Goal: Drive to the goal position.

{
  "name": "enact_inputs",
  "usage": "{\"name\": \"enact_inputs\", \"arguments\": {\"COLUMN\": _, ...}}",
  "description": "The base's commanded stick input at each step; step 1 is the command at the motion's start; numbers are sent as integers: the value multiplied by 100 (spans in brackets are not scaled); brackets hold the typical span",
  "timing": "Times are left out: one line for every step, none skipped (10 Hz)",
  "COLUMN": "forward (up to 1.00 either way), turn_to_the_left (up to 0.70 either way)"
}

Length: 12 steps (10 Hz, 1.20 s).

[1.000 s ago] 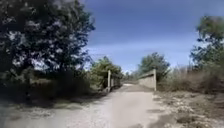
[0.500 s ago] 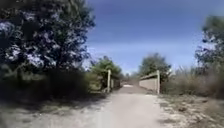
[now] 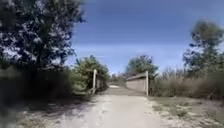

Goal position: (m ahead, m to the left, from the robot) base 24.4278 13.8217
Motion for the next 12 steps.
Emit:
{"name": "enact_inputs", "arguments": {"forward": 70, "turn_to_the_left": 0}}
{"name": "enact_inputs", "arguments": {"forward": 70, "turn_to_the_left": 0}}
{"name": "enact_inputs", "arguments": {"forward": 70, "turn_to_the_left": 0}}
{"name": "enact_inputs", "arguments": {"forward": 70, "turn_to_the_left": 0}}
{"name": "enact_inputs", "arguments": {"forward": 70, "turn_to_the_left": 0}}
{"name": "enact_inputs", "arguments": {"forward": 70, "turn_to_the_left": 0}}
{"name": "enact_inputs", "arguments": {"forward": 70, "turn_to_the_left": 0}}
{"name": "enact_inputs", "arguments": {"forward": 70, "turn_to_the_left": 0}}
{"name": "enact_inputs", "arguments": {"forward": 58, "turn_to_the_left": 0}}
{"name": "enact_inputs", "arguments": {"forward": 50, "turn_to_the_left": 0}}
{"name": "enact_inputs", "arguments": {"forward": 50, "turn_to_the_left": 0}}
{"name": "enact_inputs", "arguments": {"forward": 50, "turn_to_the_left": 10}}
